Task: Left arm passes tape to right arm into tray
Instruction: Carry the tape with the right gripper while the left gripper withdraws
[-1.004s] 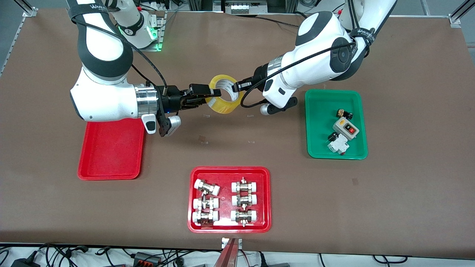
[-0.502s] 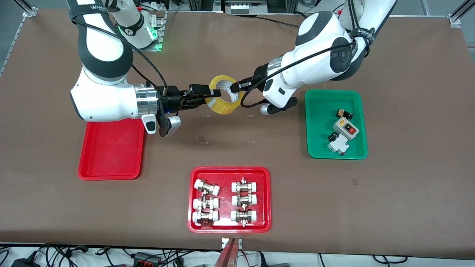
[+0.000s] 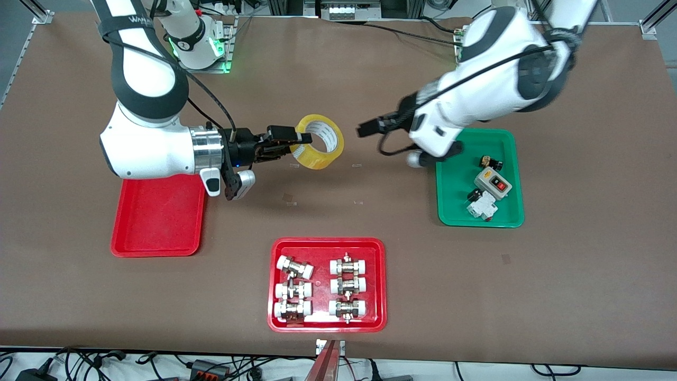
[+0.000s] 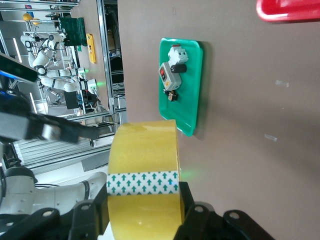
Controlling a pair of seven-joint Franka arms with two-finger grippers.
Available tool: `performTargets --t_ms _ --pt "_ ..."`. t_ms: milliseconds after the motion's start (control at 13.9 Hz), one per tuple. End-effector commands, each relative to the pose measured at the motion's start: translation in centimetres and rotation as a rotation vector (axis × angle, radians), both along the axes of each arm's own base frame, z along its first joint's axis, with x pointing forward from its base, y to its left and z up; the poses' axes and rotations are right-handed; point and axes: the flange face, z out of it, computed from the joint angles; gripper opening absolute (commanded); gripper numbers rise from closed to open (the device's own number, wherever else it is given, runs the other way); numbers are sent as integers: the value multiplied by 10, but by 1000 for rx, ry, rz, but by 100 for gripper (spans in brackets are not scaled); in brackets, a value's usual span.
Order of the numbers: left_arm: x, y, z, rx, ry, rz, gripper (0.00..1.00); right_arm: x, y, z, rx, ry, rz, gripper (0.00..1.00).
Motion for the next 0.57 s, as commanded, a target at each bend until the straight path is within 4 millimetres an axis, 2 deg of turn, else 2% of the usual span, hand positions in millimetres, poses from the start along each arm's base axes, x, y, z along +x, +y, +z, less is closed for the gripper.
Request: performTargets --t_ms 0,72,143,287,359,502 --pt "-2 35 21 133 -63 -15 100 10 -17 -10 -63 -41 14 39" --pt "0 55 25 172 -64 -6 100 13 -31 -15 -130 -64 27 39" --pt "4 77 29 209 -67 5 100 22 -52 -27 -199 -75 29 39" --pt "4 90 32 292 -95 -2 100 38 -100 -55 -311 -90 18 39" --pt "11 110 32 325 -106 22 100 47 -131 -61 -355 -110 14 39" --pt "10 124 37 358 -136 -43 100 58 -193 -84 -410 -113 6 39"
